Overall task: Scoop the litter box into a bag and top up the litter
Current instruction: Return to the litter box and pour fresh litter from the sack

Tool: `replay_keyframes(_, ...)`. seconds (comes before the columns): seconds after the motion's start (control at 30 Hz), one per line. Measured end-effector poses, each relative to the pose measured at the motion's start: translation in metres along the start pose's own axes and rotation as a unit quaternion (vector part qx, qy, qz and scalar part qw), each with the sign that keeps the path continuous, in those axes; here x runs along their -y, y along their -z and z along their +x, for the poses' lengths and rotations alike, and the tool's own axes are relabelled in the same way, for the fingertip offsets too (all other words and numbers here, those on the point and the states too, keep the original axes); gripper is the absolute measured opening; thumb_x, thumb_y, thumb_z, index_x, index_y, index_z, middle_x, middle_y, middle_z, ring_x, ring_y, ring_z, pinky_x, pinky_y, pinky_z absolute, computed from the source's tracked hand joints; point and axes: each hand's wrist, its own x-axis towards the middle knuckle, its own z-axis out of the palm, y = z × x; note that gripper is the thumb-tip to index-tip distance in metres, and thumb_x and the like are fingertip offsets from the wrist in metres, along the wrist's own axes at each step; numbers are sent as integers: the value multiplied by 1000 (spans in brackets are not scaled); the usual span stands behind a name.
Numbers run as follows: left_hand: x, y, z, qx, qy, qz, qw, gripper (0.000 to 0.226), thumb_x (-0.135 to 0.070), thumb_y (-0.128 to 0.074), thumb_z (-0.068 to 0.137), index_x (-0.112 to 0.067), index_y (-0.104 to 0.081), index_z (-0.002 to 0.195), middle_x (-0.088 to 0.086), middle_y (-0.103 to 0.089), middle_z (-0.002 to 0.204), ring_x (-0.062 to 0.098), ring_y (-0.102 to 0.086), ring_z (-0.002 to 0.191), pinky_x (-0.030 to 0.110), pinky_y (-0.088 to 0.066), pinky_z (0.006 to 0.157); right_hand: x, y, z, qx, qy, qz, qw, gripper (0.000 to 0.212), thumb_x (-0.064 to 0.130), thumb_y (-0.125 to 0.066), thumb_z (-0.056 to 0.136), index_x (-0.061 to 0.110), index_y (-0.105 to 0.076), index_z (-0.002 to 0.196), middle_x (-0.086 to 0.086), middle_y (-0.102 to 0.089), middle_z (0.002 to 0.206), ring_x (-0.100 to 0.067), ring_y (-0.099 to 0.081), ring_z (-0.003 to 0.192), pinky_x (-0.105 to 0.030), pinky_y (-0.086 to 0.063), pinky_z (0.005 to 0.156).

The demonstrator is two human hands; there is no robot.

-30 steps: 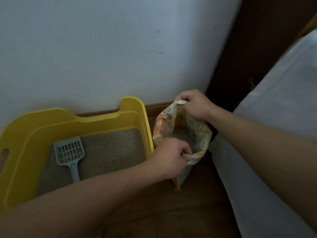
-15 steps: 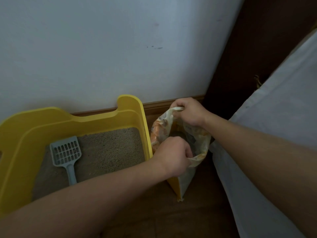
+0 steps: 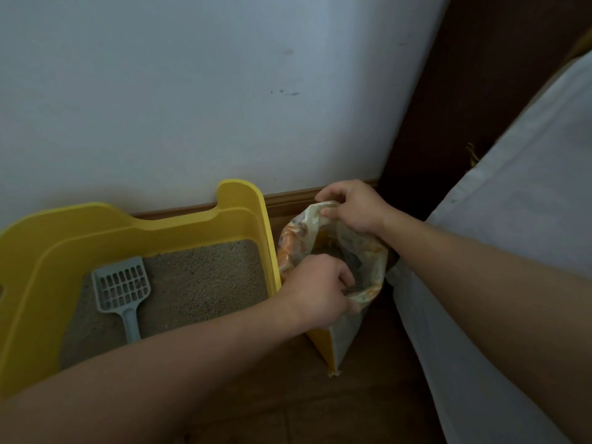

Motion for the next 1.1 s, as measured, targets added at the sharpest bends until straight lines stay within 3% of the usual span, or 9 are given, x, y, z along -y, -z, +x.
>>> replay_keyframes(0.27, -5, 6, -13, -15, -34, -9, 999, 45, -37, -78, 82, -26, -63, 122, -11, -64, 110, 1, -57, 96, 18, -51, 80, 17, 13, -11, 2, 17, -15, 1000, 31, 14, -77, 84, 16, -72, 115, 1, -70, 110, -11, -63, 103, -27, -49, 94)
replay_keyframes(0.4, -12, 23, -24, -50, -50, -12, 997, 45, -40, -75, 84, -23, -63, 123, -9, -65, 112, 3, -58, 98, 22, -53, 84, 30, 22, -17, -12, 22, -13, 1000, 33, 10, -80, 80, 16, -72, 112, 1, -71, 105, -11, -65, 97, -34, -52, 97)
replay_keyframes(0.77, -9, 86, -82, -163, -45, 9, 986, 27, -37, -73, 83, -24, -68, 106, -13, -65, 92, 6, -62, 88, 29, -54, 77, 106, 30, -55, 2, 87, -20, 996, 44, 13, -81, 80, 14, -64, 120, 2, -66, 105, -14, -61, 96, -31, -51, 91)
replay_keyframes(0.9, -1, 113, -113, -208, -32, 40, 977, 29, -40, -72, 83, -27, -68, 109, -12, -66, 102, 7, -61, 96, 28, -51, 84, 141, 23, -72, 15, 114, -5, 993, 45, 13, -80, 81, 15, -62, 122, 0, -66, 108, -17, -62, 99, -34, -53, 92)
replay_keyframes(1.1, 20, 143, -153, -243, 8, 45, 969, 36, -39, -70, 87, -25, -65, 119, -7, -68, 115, 9, -62, 103, 34, -52, 94, 185, -8, -94, 51, 169, -19, 984, 39, 19, -78, 84, 17, -63, 120, 5, -65, 106, -12, -63, 97, -29, -52, 88)
